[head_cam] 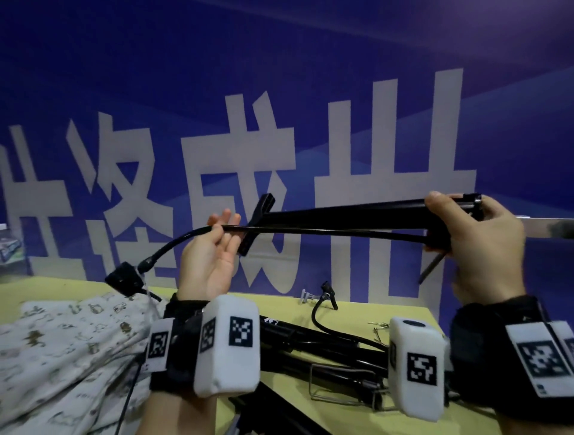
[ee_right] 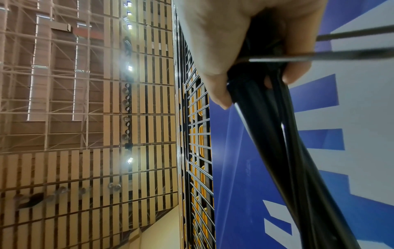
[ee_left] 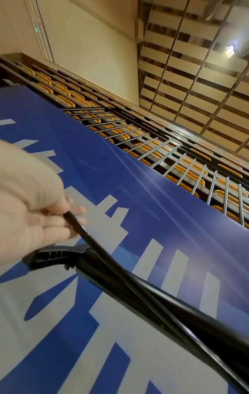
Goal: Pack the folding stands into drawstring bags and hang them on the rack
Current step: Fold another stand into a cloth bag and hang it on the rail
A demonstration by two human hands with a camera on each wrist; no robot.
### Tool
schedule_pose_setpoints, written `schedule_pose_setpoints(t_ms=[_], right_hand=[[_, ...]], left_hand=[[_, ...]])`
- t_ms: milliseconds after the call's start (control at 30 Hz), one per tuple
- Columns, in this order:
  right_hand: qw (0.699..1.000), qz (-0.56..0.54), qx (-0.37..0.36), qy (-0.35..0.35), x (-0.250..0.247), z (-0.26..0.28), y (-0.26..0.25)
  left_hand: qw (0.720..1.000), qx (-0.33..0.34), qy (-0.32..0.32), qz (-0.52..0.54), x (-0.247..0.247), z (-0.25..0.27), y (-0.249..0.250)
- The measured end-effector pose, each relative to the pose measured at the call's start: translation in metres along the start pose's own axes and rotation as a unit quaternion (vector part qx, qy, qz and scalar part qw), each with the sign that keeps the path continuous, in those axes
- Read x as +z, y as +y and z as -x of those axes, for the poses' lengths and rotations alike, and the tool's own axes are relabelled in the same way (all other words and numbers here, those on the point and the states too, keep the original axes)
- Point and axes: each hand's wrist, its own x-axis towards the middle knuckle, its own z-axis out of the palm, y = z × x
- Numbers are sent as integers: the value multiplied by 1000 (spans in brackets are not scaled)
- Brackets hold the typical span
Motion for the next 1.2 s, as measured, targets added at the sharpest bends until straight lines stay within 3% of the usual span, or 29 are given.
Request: schedule_pose_setpoints(t_ms=[167, 300, 433, 533, 700, 900, 1000, 1133, 1200], right_hand=[[999, 3, 17, -42, 2, 1, 2], [998, 0, 18, -54, 4, 3, 2], [998, 2, 12, -58, 3, 3, 0], [998, -2, 10, -60, 1, 2, -2], [999, -19, 13, -48, 1, 2, -3], [996, -42, 80, 2, 5, 1, 4], [988, -46, 144, 20, 4, 0, 12], [978, -50, 202, 32, 2, 0, 22], [975, -51, 211, 35, 4, 1, 25]], left_hand=[[989, 14, 30, -145, -17, -11, -3], [953, 53, 86, -286, -24, -12, -3], [935, 92, 92, -331, -22, -11, -6], [937, 66, 74, -334, -21, -8, -8], [958, -12, 62, -279, -25, -14, -8], [998, -25, 44, -49, -14, -10, -8], [998, -32, 22, 45, -7, -4, -2], [996, -51, 12, 73, -6, -4, 4], [994, -52, 38, 84, -7, -5, 6]])
